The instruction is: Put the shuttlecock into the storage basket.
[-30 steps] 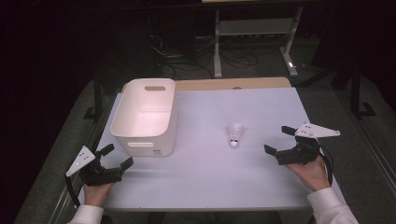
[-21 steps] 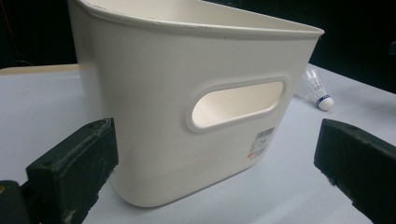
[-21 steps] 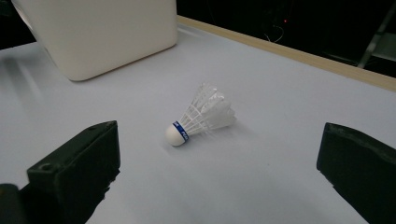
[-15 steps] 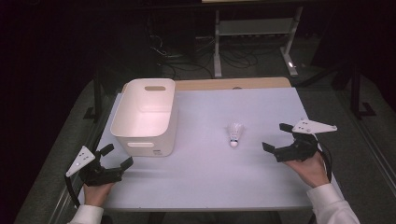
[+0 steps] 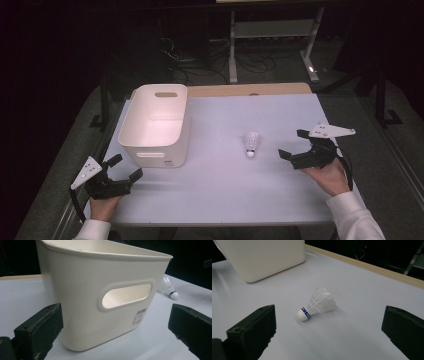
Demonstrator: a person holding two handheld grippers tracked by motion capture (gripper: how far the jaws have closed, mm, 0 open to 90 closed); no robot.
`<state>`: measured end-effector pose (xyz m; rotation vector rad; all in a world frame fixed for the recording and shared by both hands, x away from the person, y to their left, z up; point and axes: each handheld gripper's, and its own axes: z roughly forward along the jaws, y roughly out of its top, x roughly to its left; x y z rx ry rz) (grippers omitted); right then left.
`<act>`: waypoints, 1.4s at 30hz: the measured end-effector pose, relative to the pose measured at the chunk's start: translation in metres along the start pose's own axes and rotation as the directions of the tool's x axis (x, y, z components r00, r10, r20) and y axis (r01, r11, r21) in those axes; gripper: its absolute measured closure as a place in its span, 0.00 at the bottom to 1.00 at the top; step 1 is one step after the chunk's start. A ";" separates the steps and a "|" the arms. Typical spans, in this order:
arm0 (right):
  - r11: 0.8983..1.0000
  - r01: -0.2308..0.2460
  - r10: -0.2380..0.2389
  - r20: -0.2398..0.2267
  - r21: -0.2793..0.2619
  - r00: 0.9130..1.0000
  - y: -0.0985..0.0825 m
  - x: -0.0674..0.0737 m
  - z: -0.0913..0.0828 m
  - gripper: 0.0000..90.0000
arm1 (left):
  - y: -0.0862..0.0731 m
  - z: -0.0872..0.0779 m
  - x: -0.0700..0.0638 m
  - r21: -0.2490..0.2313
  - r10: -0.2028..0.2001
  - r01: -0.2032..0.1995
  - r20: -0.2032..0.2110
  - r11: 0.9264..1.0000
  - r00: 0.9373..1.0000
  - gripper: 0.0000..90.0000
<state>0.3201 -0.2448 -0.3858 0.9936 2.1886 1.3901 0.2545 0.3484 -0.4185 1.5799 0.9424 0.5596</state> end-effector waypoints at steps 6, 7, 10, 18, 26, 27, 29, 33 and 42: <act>1.000 0.005 -0.005 0.005 0.007 1.000 0.003 -0.002 0.003 0.00 | 0.000 0.000 0.000 -0.001 -0.002 0.002 0.000 1.000 1.000 0.00; 1.000 -0.003 0.003 -0.001 0.010 1.000 0.004 -0.002 0.004 0.00 | 0.000 0.000 0.000 0.000 0.000 0.000 0.000 1.000 1.000 0.00; 1.000 -0.004 0.004 0.000 0.016 1.000 0.008 -0.003 0.005 0.00 | 0.000 0.000 0.000 0.000 -0.001 0.001 0.001 1.000 1.000 0.00; 0.999 0.007 -0.006 -0.019 0.036 1.000 0.022 -0.005 0.010 0.00 | 0.000 0.000 0.000 -0.001 -0.003 0.003 0.002 1.000 1.000 0.00; 0.998 0.012 -0.010 -0.032 0.063 0.999 0.037 -0.005 0.021 0.00 | 0.000 0.000 0.000 -0.001 -0.004 0.004 0.004 1.000 1.000 0.00; 0.998 0.012 -0.010 -0.032 0.063 0.999 0.037 -0.005 0.021 0.00 | 0.000 0.000 0.000 -0.001 -0.004 0.004 0.004 1.000 1.000 0.00; 0.998 0.010 -0.008 -0.034 0.067 0.999 0.041 -0.003 0.025 0.00 | 0.000 0.000 0.000 -0.001 -0.002 0.002 0.004 1.000 1.000 0.00; 0.997 0.025 -0.023 -0.038 0.077 0.999 0.045 -0.003 0.029 0.00 | 0.000 0.000 0.000 -0.002 -0.003 0.003 0.005 1.000 1.000 0.00; 0.995 0.036 -0.032 -0.045 0.089 0.998 0.055 -0.002 0.036 0.00 | 0.000 0.000 -0.001 0.000 -0.007 0.006 0.006 1.000 1.000 0.00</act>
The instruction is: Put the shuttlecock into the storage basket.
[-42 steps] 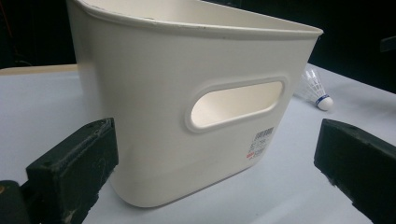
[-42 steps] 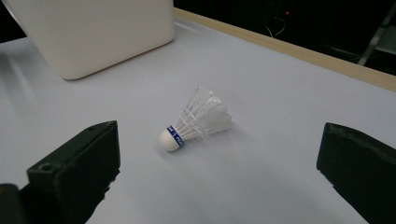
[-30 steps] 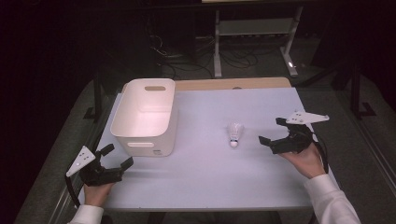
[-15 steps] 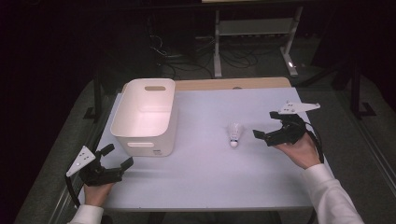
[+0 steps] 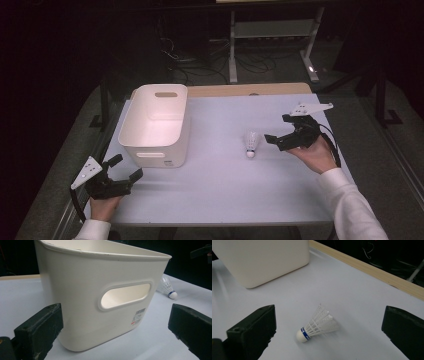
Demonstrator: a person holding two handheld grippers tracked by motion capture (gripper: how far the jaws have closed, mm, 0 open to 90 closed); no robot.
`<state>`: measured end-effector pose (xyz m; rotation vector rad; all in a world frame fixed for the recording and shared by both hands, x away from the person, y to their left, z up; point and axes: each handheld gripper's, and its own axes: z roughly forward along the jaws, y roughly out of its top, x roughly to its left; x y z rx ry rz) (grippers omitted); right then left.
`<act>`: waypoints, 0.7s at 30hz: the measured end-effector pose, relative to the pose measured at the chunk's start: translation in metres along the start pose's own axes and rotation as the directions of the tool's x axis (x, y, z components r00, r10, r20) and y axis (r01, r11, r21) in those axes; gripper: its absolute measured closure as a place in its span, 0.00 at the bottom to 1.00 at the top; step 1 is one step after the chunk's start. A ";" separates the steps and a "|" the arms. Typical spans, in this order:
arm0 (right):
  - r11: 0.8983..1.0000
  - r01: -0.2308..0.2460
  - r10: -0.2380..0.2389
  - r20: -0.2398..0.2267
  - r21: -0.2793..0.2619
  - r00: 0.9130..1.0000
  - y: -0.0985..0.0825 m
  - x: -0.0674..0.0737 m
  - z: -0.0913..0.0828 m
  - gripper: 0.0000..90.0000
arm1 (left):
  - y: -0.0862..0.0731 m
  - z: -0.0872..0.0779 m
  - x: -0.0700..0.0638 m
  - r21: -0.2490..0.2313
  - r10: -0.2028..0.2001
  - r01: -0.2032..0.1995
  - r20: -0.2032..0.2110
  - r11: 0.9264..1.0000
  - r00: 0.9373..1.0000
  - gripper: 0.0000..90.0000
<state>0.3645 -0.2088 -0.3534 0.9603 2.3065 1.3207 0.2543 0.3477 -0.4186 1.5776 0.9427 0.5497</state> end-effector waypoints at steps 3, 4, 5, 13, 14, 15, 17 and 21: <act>1.000 0.000 0.000 0.001 0.003 1.000 0.003 0.000 0.003 0.00 | 0.000 0.000 0.000 -0.002 -0.003 0.003 0.001 1.000 1.000 0.00; 1.000 0.007 -0.007 -0.001 0.006 1.000 0.003 -0.001 0.004 0.00 | 0.000 0.000 0.000 -0.002 -0.003 0.003 0.001 1.000 1.000 0.00; 1.000 0.002 -0.002 0.000 0.011 1.000 0.004 0.000 0.005 0.00 | 0.000 0.000 0.000 -0.002 -0.002 0.002 0.001 1.000 1.000 0.00; 0.999 -0.019 0.018 0.014 0.047 1.000 0.004 -0.008 0.014 0.00 | 0.000 0.000 0.000 -0.001 -0.001 0.001 0.002 1.000 1.000 0.00; 0.999 -0.019 0.018 0.014 0.047 1.000 0.004 -0.008 0.014 0.00 | 0.000 0.000 0.000 -0.001 -0.001 0.001 0.002 1.000 1.000 0.00; 0.998 -0.027 0.026 0.015 0.053 1.000 0.005 -0.010 0.016 0.00 | 0.000 0.000 0.000 -0.002 0.000 0.000 0.002 1.000 1.000 0.00; 0.998 -0.023 0.022 0.019 0.062 1.000 0.006 -0.013 0.017 0.00 | 0.000 0.000 0.000 -0.002 0.000 0.000 0.002 1.000 1.000 0.00; 0.997 -0.032 0.031 0.022 0.073 0.999 0.009 -0.016 0.020 0.00 | 0.000 0.000 0.000 -0.001 0.001 -0.001 0.002 1.000 1.000 0.00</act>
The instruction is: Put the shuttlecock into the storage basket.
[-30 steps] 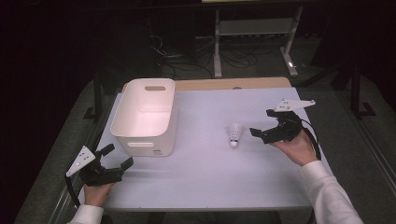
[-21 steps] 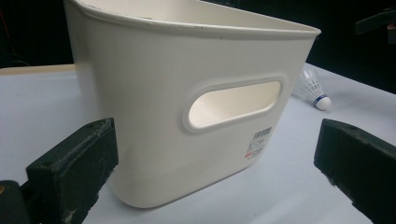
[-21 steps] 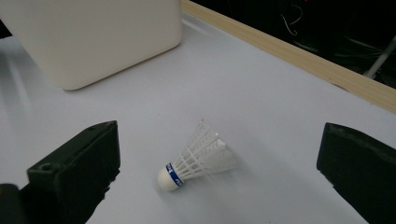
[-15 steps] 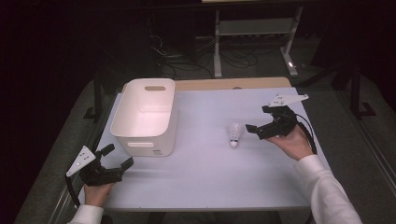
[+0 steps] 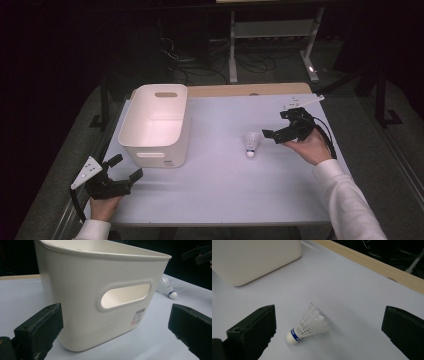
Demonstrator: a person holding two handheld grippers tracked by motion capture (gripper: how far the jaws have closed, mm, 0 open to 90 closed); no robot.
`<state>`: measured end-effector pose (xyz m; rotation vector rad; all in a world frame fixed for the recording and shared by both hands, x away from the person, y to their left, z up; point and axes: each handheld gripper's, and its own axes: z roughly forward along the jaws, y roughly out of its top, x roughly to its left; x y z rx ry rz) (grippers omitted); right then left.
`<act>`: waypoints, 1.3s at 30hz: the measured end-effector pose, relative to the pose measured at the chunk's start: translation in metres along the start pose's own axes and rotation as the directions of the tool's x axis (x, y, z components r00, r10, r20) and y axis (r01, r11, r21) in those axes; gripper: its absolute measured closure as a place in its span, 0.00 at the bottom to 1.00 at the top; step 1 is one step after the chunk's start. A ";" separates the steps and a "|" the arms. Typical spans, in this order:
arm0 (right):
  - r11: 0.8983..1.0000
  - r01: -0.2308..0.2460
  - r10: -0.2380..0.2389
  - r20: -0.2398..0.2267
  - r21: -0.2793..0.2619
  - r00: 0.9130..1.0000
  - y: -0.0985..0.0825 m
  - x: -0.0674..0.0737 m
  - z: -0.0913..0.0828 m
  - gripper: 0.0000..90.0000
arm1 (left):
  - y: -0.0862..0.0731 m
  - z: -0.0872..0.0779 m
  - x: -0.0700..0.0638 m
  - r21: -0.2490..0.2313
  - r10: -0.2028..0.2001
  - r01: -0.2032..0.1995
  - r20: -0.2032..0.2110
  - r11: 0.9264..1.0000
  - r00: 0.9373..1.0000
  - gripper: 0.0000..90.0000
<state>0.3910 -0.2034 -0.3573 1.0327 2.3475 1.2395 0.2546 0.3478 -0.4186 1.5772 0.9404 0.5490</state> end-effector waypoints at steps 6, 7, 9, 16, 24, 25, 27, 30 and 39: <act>1.000 0.000 0.000 -0.007 0.017 1.000 0.005 -0.001 0.008 0.00 | 0.000 0.000 0.000 0.000 -0.004 0.004 0.000 1.000 1.000 0.00; 1.000 0.000 0.000 -0.007 0.017 1.000 0.005 -0.001 0.008 0.00 | 0.000 0.000 0.001 0.001 0.001 -0.001 0.000 1.000 1.000 0.00; 1.000 0.008 -0.008 -0.006 0.026 1.000 0.007 -0.001 0.011 0.00 | 0.000 0.000 0.001 0.001 0.001 -0.001 0.000 1.000 1.000 0.00; 1.000 0.008 -0.007 -0.021 0.024 1.000 0.019 -0.001 0.018 0.00 | 0.000 0.000 0.000 -0.005 -0.002 0.002 0.001 1.000 1.000 0.00; 1.000 0.009 -0.009 -0.021 0.016 1.000 0.025 -0.003 0.025 0.00 | 0.000 0.000 0.000 -0.005 -0.003 0.003 0.001 1.000 1.000 0.00; 1.000 0.004 -0.004 -0.020 0.016 1.000 0.026 -0.004 0.027 0.00 | 0.000 0.000 0.000 -0.005 -0.003 0.003 0.001 1.000 1.000 0.00; 1.000 0.000 0.001 -0.021 0.014 1.000 0.026 -0.005 0.029 0.00 | 0.000 0.000 0.000 -0.005 -0.002 0.002 0.001 1.000 1.000 0.00; 1.000 -0.004 0.004 -0.021 0.021 1.000 0.025 -0.007 0.032 0.00 | 0.000 0.000 0.000 -0.005 -0.003 0.003 0.000 1.000 1.000 0.00; 0.999 -0.009 0.010 -0.024 0.037 1.000 0.025 -0.013 0.042 0.00 | 0.000 0.000 0.001 -0.001 0.003 -0.003 -0.001 1.000 1.000 0.00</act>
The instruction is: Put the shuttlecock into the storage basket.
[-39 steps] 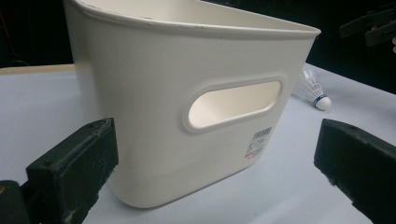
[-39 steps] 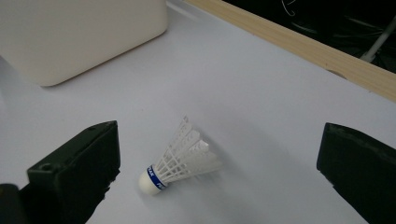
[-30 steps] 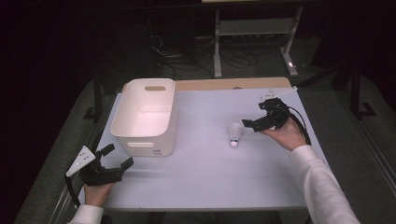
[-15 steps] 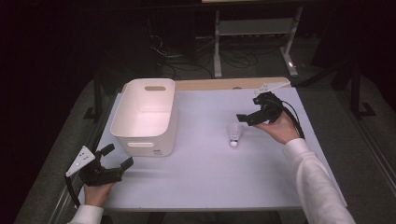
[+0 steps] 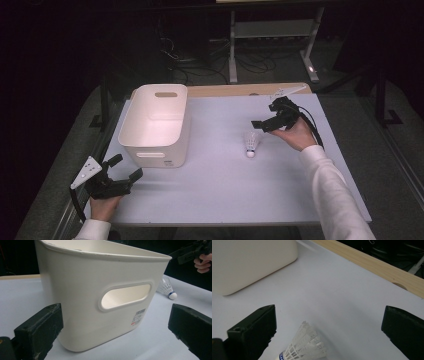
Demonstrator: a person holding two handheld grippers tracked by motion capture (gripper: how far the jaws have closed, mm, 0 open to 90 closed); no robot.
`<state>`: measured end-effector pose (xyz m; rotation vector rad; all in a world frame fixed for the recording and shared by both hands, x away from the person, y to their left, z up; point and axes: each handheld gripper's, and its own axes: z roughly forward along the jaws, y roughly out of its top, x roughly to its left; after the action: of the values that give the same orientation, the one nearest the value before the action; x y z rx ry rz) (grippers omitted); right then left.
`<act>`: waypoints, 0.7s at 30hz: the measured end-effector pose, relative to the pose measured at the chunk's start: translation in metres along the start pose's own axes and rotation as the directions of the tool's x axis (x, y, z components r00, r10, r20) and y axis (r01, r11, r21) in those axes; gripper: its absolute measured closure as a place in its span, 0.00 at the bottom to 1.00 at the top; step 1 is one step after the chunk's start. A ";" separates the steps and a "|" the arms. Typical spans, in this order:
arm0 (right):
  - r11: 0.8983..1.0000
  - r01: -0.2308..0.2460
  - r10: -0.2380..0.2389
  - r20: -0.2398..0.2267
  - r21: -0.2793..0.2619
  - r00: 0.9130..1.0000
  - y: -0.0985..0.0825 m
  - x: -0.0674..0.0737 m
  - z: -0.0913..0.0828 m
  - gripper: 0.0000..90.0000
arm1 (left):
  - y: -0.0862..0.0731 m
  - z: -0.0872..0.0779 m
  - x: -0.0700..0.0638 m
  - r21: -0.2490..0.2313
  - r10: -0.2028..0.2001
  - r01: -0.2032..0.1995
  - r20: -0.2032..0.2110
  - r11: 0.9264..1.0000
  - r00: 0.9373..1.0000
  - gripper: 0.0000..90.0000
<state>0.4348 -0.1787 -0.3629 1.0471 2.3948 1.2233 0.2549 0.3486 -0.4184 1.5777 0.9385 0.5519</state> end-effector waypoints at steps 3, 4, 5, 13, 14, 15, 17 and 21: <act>1.000 -0.019 0.019 0.001 0.009 1.000 0.000 -0.002 0.005 0.00 | 0.000 0.000 0.000 0.000 -0.004 0.004 0.000 1.000 1.000 0.00; 0.999 -0.028 0.028 0.003 0.016 1.000 -0.001 -0.003 0.008 0.00 | 0.000 0.000 0.000 0.000 -0.004 0.004 0.001 1.000 1.000 0.00; 0.999 -0.028 0.028 0.003 0.016 1.000 -0.001 -0.003 0.008 0.00 | 0.000 0.000 0.000 0.000 -0.006 0.006 0.000 1.000 1.000 0.00; 0.997 -0.039 0.038 0.010 0.060 0.999 -0.005 -0.009 0.014 0.16 | 0.000 0.000 0.000 0.001 -0.005 0.005 0.001 1.000 1.000 0.00; 0.996 -0.047 0.046 0.018 0.070 0.999 -0.006 -0.010 0.015 0.22 | 0.000 0.000 0.000 -0.001 -0.006 0.006 0.002 1.000 1.000 0.00; 0.996 -0.047 0.046 0.018 0.070 0.999 -0.006 -0.010 0.015 0.22 | 0.000 0.000 0.000 0.000 -0.005 0.005 0.002 1.000 1.000 0.00; 0.995 -0.043 0.040 0.031 0.095 0.999 -0.007 -0.010 0.016 0.33 | 0.000 0.000 0.000 -0.001 -0.005 0.005 0.003 1.000 1.000 0.00; 0.991 -0.048 0.041 0.052 0.127 0.998 -0.008 -0.011 0.018 0.43 | 0.000 0.000 0.000 0.001 -0.004 0.004 0.003 1.000 1.000 0.00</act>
<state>0.4478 -0.1786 -0.3816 1.1601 2.4521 1.0565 0.2550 0.3490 -0.4185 1.5773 0.9398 0.5467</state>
